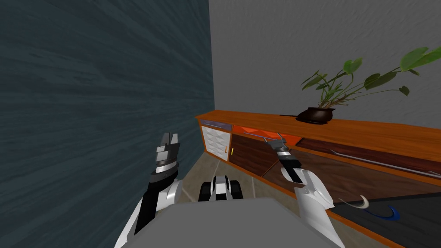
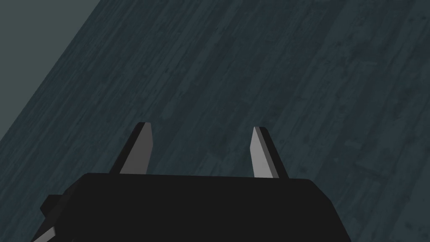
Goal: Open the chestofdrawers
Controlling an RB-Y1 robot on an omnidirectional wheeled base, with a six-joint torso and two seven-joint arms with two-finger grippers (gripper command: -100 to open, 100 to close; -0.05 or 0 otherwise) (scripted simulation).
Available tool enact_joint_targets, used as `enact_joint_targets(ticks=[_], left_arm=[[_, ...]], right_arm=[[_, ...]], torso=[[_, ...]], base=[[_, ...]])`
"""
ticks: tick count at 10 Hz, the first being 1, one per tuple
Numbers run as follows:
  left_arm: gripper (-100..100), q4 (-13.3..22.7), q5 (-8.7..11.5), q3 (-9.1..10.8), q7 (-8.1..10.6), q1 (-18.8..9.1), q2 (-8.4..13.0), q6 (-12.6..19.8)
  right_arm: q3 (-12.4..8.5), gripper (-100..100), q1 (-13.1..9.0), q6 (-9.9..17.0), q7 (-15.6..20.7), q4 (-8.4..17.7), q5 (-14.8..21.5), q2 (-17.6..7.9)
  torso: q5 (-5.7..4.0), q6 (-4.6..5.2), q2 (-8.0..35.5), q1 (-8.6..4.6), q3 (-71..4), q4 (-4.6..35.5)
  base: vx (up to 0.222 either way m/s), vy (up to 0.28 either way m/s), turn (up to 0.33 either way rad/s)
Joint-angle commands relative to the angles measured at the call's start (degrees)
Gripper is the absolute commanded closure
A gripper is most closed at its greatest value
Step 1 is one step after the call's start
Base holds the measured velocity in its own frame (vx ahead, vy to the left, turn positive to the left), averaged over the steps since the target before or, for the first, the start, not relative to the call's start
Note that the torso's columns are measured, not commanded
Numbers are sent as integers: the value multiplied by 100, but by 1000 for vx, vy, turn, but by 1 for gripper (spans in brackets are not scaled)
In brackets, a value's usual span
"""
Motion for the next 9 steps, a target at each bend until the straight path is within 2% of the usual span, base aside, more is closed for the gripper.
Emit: enact_joint_targets(ticks=[1,6,9], left_arm=[[0,0,0,0,0,0,0,0],[0,0,0,0,0,0,0,0],[0,0,0,0,0,0,0,0]], right_arm=[[-284,-100,-52,-217,167,35,-91,193],[-813,-100,-165,-616,474,145,-273,625],[-1044,-100,-214,-791,607,197,-355,1047]], torso=[[2,0,-4,6,-2,-1],[6,-4,0,10,-1,2],[1,-1,2,-1,1,1]], base=[[92,101,-105],[81,107,-87],[58,82,-65]])
